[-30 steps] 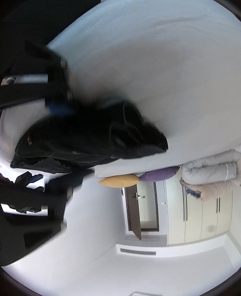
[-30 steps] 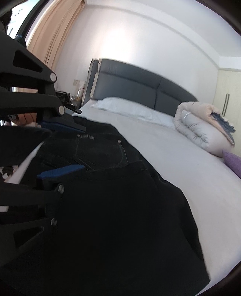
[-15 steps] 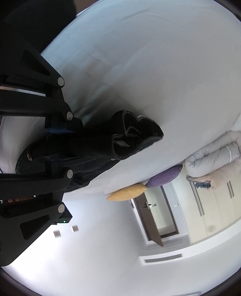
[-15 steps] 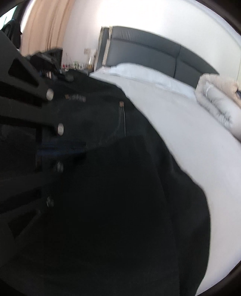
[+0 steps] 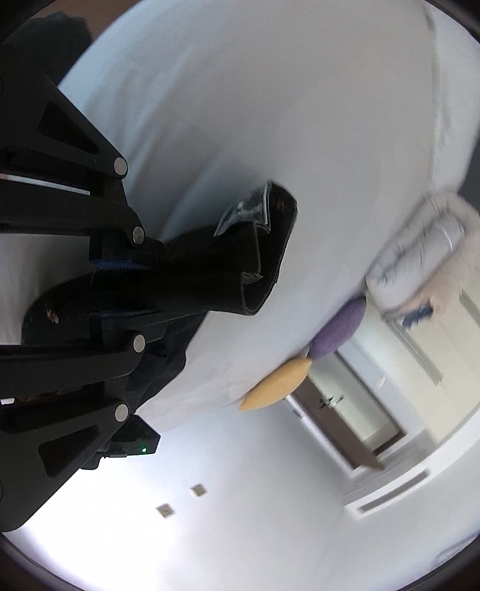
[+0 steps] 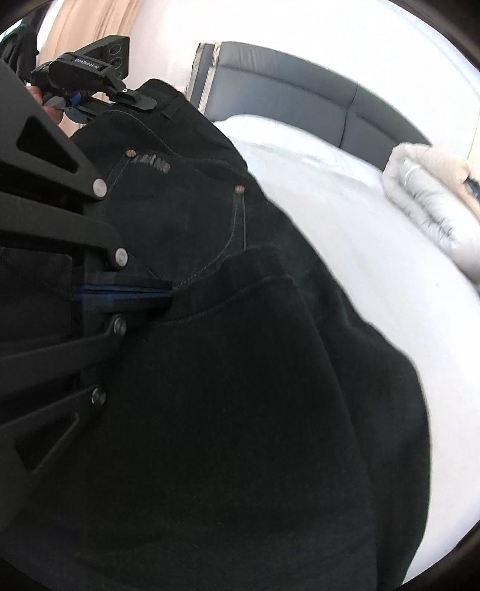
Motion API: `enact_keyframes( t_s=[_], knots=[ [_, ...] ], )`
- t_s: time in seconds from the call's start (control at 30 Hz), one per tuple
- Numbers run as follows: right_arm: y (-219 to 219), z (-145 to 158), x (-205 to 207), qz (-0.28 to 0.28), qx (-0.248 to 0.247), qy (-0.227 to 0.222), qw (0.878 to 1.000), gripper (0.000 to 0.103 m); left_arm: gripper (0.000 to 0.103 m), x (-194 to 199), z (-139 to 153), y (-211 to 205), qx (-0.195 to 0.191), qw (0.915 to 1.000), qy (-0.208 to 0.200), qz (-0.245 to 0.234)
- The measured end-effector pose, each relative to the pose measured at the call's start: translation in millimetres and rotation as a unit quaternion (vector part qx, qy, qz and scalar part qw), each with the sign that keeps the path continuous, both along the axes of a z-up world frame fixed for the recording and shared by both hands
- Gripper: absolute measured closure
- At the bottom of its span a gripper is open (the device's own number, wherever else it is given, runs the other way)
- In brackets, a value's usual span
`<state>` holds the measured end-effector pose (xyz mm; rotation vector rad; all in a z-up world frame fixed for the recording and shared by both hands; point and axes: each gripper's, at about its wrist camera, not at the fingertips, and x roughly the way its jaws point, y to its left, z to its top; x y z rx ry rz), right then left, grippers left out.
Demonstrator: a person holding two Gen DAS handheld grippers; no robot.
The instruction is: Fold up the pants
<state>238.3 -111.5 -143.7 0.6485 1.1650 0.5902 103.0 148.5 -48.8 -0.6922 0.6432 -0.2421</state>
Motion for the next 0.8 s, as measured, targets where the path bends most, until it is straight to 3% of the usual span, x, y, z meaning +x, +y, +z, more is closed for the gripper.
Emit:
enact_keyframes(
  t_s=[0.03, 0.07, 0.17, 0.2, 0.33, 0.47, 0.53, 0.7, 0.8],
  knots=[
    [-9, 0, -2, -0.004, 0.024, 0.007, 1.000, 0.098, 0.089, 3, 13, -15, 0.026, 0.9995, -0.014, -0.015],
    [-20, 0, -3, -0.010, 0.052, 0.014, 0.999, 0.081, 0.089, 6, 24, -31, 0.051, 0.9979, -0.026, -0.029],
    [-68, 13, -5, -0.039, 0.116, -0.006, 0.992, 0.048, 0.089, 13, 47, -88, 0.111, 0.9884, -0.055, -0.088],
    [-81, 16, -5, -0.046, 0.124, -0.010, 0.991, 0.046, 0.089, 16, 51, -106, 0.127, 0.9846, -0.060, -0.104],
    [-137, 16, -6, -0.070, 0.161, -0.004, 0.984, 0.043, 0.089, 22, 47, -200, 0.209, 0.9559, -0.075, -0.192],
    [-167, 13, -25, -0.060, 0.177, -0.014, 0.982, 0.024, 0.089, 22, 7, -271, 0.281, 0.9243, -0.050, -0.253],
    [-175, 10, -30, -0.056, 0.185, -0.016, 0.981, 0.022, 0.090, 20, -5, -284, 0.299, 0.9176, -0.042, -0.259],
    [-185, 3, -32, -0.046, 0.159, -0.016, 0.986, 0.022, 0.089, 7, -7, -310, 0.369, 0.8895, -0.071, -0.259],
    [-160, 12, -24, -0.021, 0.154, -0.016, 0.988, 0.022, 0.089, -3, -7, -319, 0.390, 0.8790, -0.084, -0.261]
  ],
)
